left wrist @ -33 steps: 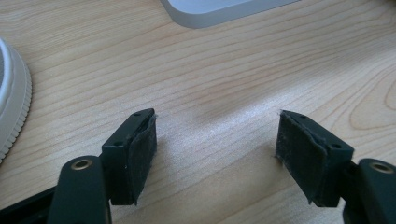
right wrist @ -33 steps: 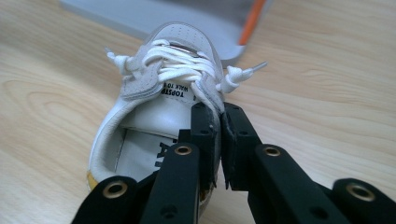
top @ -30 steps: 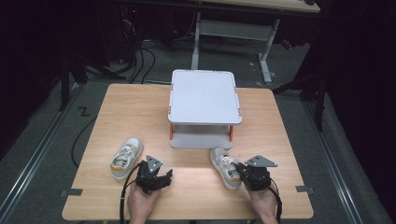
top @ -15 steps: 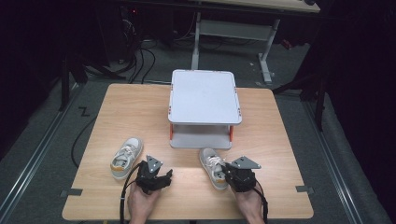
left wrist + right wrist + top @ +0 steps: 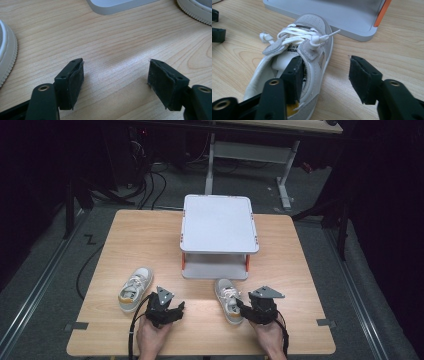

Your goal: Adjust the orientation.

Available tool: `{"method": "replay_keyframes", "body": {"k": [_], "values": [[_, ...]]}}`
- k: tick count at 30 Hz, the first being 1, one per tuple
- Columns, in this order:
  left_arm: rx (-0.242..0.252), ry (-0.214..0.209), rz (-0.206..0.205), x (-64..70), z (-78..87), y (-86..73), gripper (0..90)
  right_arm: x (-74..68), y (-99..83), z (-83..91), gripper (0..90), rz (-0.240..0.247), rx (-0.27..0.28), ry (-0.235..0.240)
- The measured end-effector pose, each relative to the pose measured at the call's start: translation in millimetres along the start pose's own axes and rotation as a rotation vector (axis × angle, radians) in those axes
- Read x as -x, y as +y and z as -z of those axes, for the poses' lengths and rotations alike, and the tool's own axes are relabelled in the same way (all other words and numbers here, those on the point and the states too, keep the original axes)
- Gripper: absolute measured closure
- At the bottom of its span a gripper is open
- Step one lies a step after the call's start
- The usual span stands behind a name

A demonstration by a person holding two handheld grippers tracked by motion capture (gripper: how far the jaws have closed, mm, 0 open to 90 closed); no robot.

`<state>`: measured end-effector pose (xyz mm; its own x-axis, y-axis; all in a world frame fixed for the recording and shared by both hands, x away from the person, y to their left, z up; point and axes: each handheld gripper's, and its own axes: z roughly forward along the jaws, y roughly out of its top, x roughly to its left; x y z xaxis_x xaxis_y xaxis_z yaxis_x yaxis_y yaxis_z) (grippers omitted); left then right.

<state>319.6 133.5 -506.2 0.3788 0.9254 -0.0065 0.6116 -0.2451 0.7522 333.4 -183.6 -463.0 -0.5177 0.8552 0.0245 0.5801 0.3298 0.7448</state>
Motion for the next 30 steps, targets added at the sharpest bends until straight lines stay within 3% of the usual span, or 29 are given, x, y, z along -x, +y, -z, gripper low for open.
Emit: {"method": "replay_keyframes", "body": {"k": [7, 14, 23, 25, 30], "values": [[-0.002, 0.001, 0.000, 0.0, 0.1, 0.0, 29.3, 7.3, 6.5, 6.8, 37.0, -0.025, 0.049, 0.076], [-0.002, 0.001, 0.000, 0.0, 0.2, 0.1, 29.3, 15.6, 5.6, 4.6, 37.7, -0.045, 0.069, 0.108], [-0.001, -0.001, -0.003, 0.2, -0.1, 0.1, 29.2, 31.1, 3.0, 5.2, 41.4, -0.082, 0.165, 0.164], [-0.002, -0.005, -0.007, 0.3, -0.2, 0.2, 28.8, 33.3, 2.7, 5.8, 42.4, -0.081, 0.177, 0.167], [-0.003, -0.014, -0.014, 0.5, -0.2, 0.1, 27.1, 51.5, 0.3, -6.9, 44.9, -0.111, 0.168, 0.111]]}}
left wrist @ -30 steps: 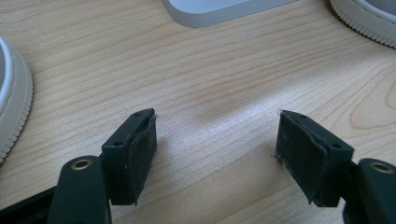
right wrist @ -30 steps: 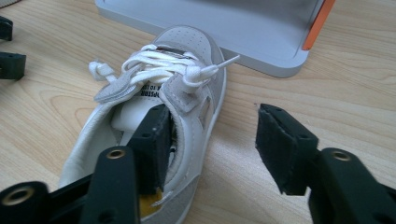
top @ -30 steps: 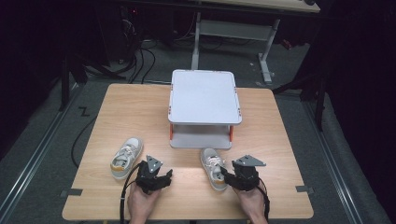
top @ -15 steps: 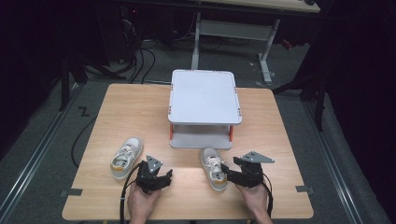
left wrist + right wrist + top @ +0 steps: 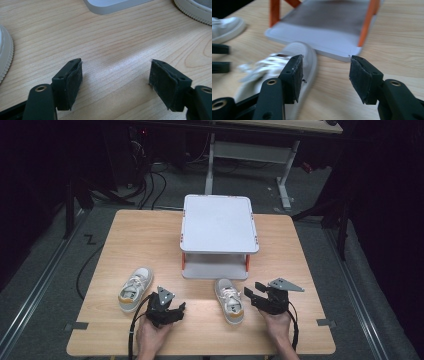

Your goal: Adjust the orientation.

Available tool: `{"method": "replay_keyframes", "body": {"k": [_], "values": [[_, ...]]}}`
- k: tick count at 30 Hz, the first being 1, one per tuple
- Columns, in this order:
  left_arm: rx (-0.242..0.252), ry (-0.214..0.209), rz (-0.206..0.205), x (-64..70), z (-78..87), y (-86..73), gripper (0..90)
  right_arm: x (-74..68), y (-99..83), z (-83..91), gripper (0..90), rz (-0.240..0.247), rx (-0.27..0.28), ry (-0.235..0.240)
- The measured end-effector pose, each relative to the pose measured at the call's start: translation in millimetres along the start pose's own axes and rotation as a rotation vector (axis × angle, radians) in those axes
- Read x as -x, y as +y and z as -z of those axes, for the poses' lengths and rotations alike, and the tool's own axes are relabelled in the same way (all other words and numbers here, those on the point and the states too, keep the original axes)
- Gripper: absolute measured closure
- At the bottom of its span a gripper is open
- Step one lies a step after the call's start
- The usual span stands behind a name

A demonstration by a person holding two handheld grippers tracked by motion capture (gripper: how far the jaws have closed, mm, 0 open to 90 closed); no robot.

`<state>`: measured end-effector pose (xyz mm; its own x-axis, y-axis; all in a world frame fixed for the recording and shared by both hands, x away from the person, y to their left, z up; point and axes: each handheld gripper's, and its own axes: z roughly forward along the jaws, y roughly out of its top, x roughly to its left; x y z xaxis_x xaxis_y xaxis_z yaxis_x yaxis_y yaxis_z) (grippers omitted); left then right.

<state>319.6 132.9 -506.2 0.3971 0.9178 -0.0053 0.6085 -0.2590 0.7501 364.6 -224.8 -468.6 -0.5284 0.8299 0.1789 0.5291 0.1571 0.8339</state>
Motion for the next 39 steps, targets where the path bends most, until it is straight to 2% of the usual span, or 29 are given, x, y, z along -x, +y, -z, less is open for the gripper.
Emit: {"method": "replay_keyframes", "body": {"k": [6, 10, 12, 16, 17, 18, 21, 22, 23, 25, 26, 29, 32, 39], "values": [[-0.009, -0.004, -0.008, 0.5, 1.1, 0.2, 26.9, 15.4, -4.1, -10.4, 45.4, 0.014, -0.028, -0.095], [-0.020, -0.011, -0.011, 0.7, 3.4, 0.4, 30.6, 24.8, -9.3, -12.3, 45.1, 0.030, -0.056, -0.160], [-0.024, -0.017, -0.005, 1.4, 4.1, 0.8, 30.6, 29.7, -11.6, -13.0, 44.4, 0.027, -0.081, -0.186], [-0.030, -0.058, -0.012, 5.2, 6.3, 5.4, 30.9, 36.3, -17.7, -17.1, 43.1, 0.055, -0.147, -0.245], [-0.029, -0.064, -0.022, 6.8, 7.4, 7.4, 30.9, 37.6, -19.4, -18.6, 41.6, 0.057, -0.171, -0.253], [-0.030, -0.071, -0.036, 8.9, 11.4, 12.1, 30.9, 38.6, -19.7, -18.0, 40.9, 0.054, -0.170, -0.255], [-0.023, -0.086, -0.039, 9.0, 16.8, 17.9, 31.0, 38.5, -19.8, -18.1, 40.1, 0.059, -0.171, -0.256], [-0.012, -0.095, -0.051, 8.7, 25.3, 25.0, 33.0, 38.4, -19.8, -18.1, 40.0, 0.060, -0.172, -0.256], [-0.012, -0.095, -0.051, 8.7, 25.3, 25.0, 34.4, 38.4, -19.8, -18.1, 40.0, 0.060, -0.172, -0.256], [0.006, -0.088, -0.074, 7.7, 36.1, 32.9, 35.0, 38.4, -19.8, -18.1, 39.8, 0.060, -0.171, -0.255], [0.014, -0.095, -0.079, 6.0, 41.8, 36.9, 37.5, 38.5, -19.8, -18.0, 39.8, 0.060, -0.172, -0.254], [0.031, -0.097, -0.065, -2.6, 58.1, 47.5, 37.5, 38.3, -19.8, -18.1, 39.8, 0.062, -0.171, -0.252], [0.052, -0.100, -0.030, -16.8, 75.4, 55.6, 37.7, 38.2, -19.9, -18.1, 39.8, 0.062, -0.171, -0.252], [0.077, -0.044, 0.029, -52.9, 101.8, 61.7, 40.3, 38.1, -20.0, -18.1, 39.8, 0.066, -0.172, -0.248]]}}
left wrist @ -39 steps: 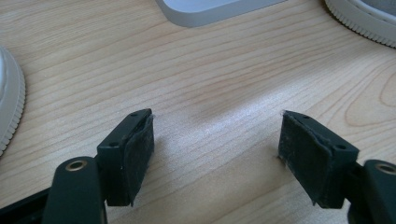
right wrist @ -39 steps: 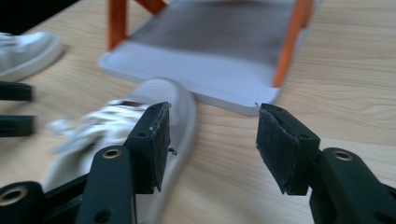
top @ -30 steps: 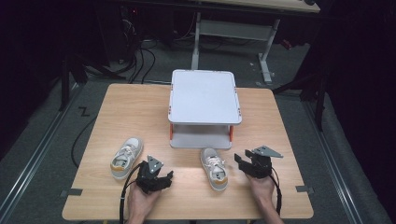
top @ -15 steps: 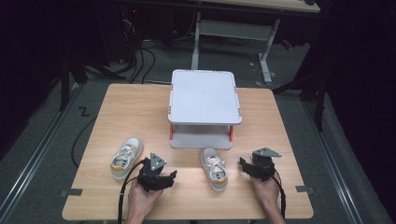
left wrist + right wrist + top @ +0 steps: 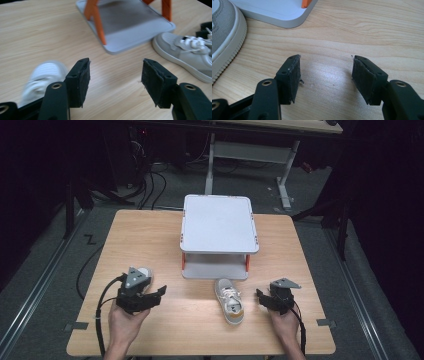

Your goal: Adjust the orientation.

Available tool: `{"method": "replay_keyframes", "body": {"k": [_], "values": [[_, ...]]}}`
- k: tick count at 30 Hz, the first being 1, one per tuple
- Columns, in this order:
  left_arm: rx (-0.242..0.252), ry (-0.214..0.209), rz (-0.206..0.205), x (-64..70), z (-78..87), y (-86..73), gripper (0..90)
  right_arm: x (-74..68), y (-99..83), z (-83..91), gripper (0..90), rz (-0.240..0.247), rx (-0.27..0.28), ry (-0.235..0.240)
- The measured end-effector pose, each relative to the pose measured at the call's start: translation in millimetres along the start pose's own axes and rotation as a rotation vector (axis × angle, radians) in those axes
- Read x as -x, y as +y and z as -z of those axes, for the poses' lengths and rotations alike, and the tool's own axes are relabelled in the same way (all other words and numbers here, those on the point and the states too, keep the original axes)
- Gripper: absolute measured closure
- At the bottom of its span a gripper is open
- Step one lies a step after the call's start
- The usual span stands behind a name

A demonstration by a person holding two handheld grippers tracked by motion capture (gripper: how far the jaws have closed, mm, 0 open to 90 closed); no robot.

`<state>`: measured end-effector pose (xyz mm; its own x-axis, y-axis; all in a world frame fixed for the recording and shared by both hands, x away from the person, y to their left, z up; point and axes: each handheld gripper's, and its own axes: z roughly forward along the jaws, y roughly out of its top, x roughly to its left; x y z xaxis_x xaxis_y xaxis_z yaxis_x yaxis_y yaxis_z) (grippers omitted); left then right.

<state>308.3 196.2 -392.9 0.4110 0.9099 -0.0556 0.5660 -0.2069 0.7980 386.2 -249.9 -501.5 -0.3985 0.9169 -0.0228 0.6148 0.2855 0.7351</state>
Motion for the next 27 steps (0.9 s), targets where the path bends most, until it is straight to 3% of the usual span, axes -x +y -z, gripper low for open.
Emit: {"method": "replay_keyframes", "body": {"k": [2, 3, 4, 12, 18, 21, 25, 27], "values": [[0.002, 0.019, 0.017, -12.3, 5.9, 0.7, 40.3, 0.0, 0.0, 0.1, 39.8, 0.001, 0.000, 0.001], [0.002, 0.043, 0.042, -24.8, 11.2, 0.5, 40.6, -0.2, -0.1, 0.1, 39.8, 0.000, 0.000, 0.002], [0.002, 0.043, 0.042, -24.8, 11.2, 0.5, 40.8, -0.2, -0.1, 0.1, 39.8, 0.000, 0.000, 0.002], [-0.042, 0.124, 0.101, -65.2, 16.7, -8.6, 43.0, -0.3, -0.1, 0.2, 39.8, 0.002, 0.000, 0.004], [-0.110, 0.144, 0.091, -67.7, -3.0, -15.8, 34.4, -0.4, -0.2, 0.2, 39.8, 0.002, 0.000, 0.004], [-0.130, 0.134, 0.083, -65.6, -15.5, -16.9, 32.5, -0.4, -0.1, 0.2, 39.8, 0.002, 0.000, 0.004], [-0.161, 0.146, 0.070, -64.3, -29.5, -15.5, 33.5, -0.4, -0.2, 0.2, 39.8, 0.002, 0.000, 0.005], [-0.172, 0.162, 0.062, -64.6, -33.7, -15.1, 40.5, -0.4, -0.2, 0.2, 39.8, 0.002, 0.000, 0.005]]}}
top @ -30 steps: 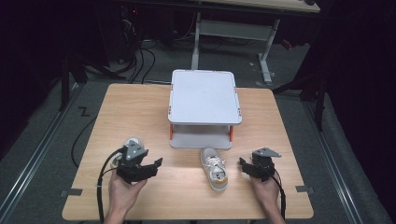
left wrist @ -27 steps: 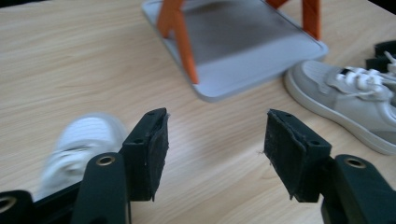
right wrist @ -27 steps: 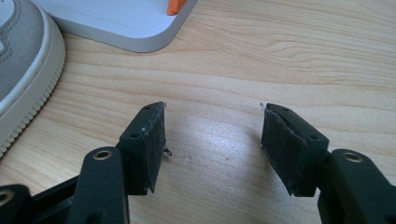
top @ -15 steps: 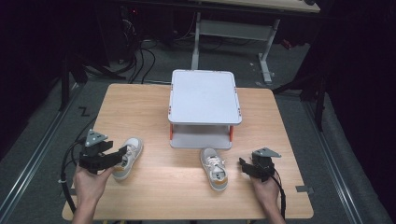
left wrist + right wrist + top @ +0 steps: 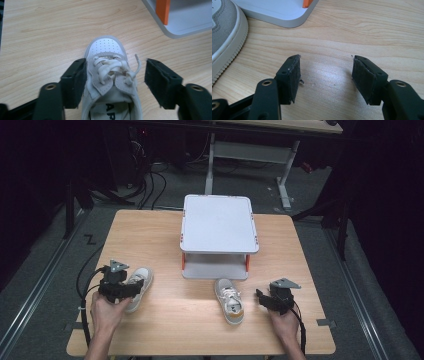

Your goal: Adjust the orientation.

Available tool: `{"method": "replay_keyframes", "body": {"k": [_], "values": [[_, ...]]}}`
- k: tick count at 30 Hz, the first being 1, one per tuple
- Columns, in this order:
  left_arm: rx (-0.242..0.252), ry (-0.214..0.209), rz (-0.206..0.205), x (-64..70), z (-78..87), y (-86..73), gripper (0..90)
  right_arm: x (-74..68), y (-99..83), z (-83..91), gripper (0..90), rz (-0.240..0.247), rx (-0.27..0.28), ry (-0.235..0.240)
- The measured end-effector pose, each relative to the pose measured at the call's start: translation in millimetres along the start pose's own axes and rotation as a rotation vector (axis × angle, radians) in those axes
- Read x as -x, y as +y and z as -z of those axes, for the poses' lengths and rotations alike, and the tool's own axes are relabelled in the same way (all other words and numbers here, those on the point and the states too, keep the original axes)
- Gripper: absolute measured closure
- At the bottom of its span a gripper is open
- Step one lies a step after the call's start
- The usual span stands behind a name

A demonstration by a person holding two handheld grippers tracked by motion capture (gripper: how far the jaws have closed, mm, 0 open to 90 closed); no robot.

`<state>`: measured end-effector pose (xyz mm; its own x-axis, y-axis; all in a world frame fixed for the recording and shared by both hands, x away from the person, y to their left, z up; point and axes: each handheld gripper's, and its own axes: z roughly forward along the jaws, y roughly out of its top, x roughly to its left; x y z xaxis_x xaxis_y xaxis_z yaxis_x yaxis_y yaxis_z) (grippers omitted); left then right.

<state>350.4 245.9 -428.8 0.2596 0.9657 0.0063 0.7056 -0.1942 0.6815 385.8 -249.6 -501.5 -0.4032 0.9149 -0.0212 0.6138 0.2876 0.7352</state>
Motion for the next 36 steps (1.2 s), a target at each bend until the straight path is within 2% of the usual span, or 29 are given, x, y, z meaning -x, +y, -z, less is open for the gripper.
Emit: {"method": "replay_keyframes", "body": {"k": [2, 4, 6, 7, 8, 9, 15, 19, 21, 26, 31, 32, 33, 36], "values": [[-0.006, -0.004, 0.001, -0.5, -3.1, 1.0, 45.0, 0.0, 0.0, 0.1, 39.8, 0.001, 0.000, 0.001], [-0.020, -0.005, -0.006, -0.2, -6.1, 1.6, 44.1, -0.1, 0.0, 0.0, 39.8, 0.001, 0.000, 0.002], [-0.051, 0.015, -0.008, 1.4, -10.7, 1.9, 36.9, -0.1, -0.1, 0.1, 39.8, 0.001, 0.000, 0.002], [-0.051, 0.015, -0.008, 1.4, -10.7, 1.9, 31.9, -0.1, -0.1, 0.1, 39.8, 0.001, 0.000, 0.002], [-0.062, 0.005, -0.001, 1.1, -12.2, 1.8, 31.9, -0.2, -0.1, 0.1, 39.8, 0.001, 0.000, 0.002], [-0.067, 0.001, 0.004, 0.8, -13.6, 1.2, 24.9, -0.2, -0.1, 0.1, 39.8, 0.002, 0.000, 0.002], [-0.104, 0.009, 0.028, -0.4, -26.0, -4.0, 17.9, -0.2, -0.1, 0.1, 39.8, 0.003, 0.000, 0.003], [-0.134, 0.019, 0.039, -0.5, -35.3, -6.6, 18.4, -0.2, -0.1, 0.2, 39.8, 0.006, -0.001, 0.004], [-0.145, 0.032, 0.040, -0.3, -39.2, -8.6, 22.1, -0.2, -0.1, 0.2, 39.8, 0.006, 0.000, 0.004], [-0.127, 0.054, 0.040, 2.4, -38.2, -11.4, 27.1, -0.2, -0.2, 0.2, 39.8, 0.007, 0.000, 0.005], [-0.134, 0.038, 0.025, 15.2, -34.9, -13.1, 27.4, -0.2, -0.1, 0.2, 39.8, 0.007, 0.000, 0.005], [-0.129, 0.031, 0.015, 24.3, -32.0, -13.6, 27.5, -0.2, -0.1, 0.2, 39.8, 0.007, 0.000, 0.005], [-0.129, 0.031, 0.015, 24.3, -32.0, -13.6, 27.5, -0.2, -0.1, 0.2, 39.8, 0.007, 0.000, 0.005], [-0.115, 0.008, 0.008, 41.1, -26.8, -13.8, 27.6, -0.2, -0.1, 0.2, 39.8, 0.007, 0.000, 0.005]]}}
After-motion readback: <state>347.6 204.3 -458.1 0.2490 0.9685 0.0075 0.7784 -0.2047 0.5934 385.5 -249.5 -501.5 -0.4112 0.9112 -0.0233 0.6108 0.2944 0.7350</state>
